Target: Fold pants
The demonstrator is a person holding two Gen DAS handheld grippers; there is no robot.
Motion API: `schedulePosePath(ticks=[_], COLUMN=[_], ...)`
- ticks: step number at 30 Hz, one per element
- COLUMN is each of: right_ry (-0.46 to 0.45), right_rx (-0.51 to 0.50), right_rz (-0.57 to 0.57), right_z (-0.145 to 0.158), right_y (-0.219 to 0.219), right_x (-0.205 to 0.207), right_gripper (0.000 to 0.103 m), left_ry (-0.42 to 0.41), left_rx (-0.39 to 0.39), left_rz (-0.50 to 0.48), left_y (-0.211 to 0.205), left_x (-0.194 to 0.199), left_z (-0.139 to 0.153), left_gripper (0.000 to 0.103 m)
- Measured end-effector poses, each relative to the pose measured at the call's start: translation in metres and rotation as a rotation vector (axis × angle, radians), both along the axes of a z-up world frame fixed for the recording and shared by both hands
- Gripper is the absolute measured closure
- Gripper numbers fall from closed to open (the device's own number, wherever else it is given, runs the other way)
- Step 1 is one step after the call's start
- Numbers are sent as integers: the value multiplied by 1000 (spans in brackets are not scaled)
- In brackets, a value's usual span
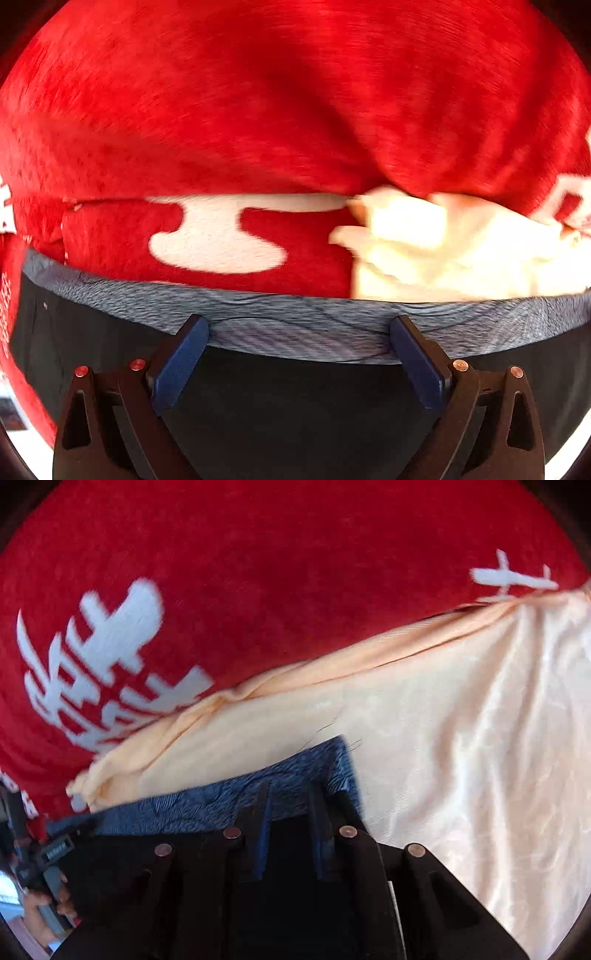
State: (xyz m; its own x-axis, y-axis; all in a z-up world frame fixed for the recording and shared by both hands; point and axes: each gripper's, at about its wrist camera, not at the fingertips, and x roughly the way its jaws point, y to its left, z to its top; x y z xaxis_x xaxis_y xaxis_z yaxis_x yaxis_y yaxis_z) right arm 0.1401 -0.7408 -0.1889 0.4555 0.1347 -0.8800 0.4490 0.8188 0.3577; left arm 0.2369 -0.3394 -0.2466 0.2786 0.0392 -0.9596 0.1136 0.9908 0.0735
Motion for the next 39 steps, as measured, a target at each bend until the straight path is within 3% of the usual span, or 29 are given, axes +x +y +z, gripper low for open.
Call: schedulePosePath(ticks=[2, 4, 6, 8, 11, 14, 18, 22, 25, 27, 30, 39], right_ry=[-9, 0, -2, -37, -64, -38, 20, 44, 47, 68, 87, 70], right_rx=[105, 110, 133, 245, 416, 572, 755, 831, 858, 835, 816, 834], right_rz=[-89, -131, -123, -88, -4, 109, 219, 247, 225, 219, 201, 86], right_z=[-1, 7, 20, 29, 36, 27, -13, -43, -61, -68, -72, -63], right_y=[-20, -21, -10, 11, 71, 164, 301, 385, 408, 412, 417, 420], right_x=[-9, -13, -22, -34, -55, -73, -76, -66, -64, -67, -60, -32], right_gripper=[85, 79, 78, 78, 78, 78, 78, 78, 78, 78, 78, 75], left_ry=[2, 7, 13, 9, 7, 18, 49, 4, 1, 41, 42, 19], left_rx=[9, 32, 59, 78, 71, 54, 55, 124, 211, 230, 113, 82], left_rz=[11, 24, 33, 28, 23, 58, 107, 109, 132, 161, 172, 126], left_y=[14, 29, 45, 62, 103, 148, 225, 292, 349, 378, 405, 407], left_x=[1, 0, -5, -13, -30, -39, -46, -31, -18, -14, -16, -22], left_z=[2, 6, 16, 25, 39, 45, 38, 32, 5, -14, -29, -32], left_gripper=[3, 3, 3, 3, 3, 3, 3, 3, 3, 3, 0, 0])
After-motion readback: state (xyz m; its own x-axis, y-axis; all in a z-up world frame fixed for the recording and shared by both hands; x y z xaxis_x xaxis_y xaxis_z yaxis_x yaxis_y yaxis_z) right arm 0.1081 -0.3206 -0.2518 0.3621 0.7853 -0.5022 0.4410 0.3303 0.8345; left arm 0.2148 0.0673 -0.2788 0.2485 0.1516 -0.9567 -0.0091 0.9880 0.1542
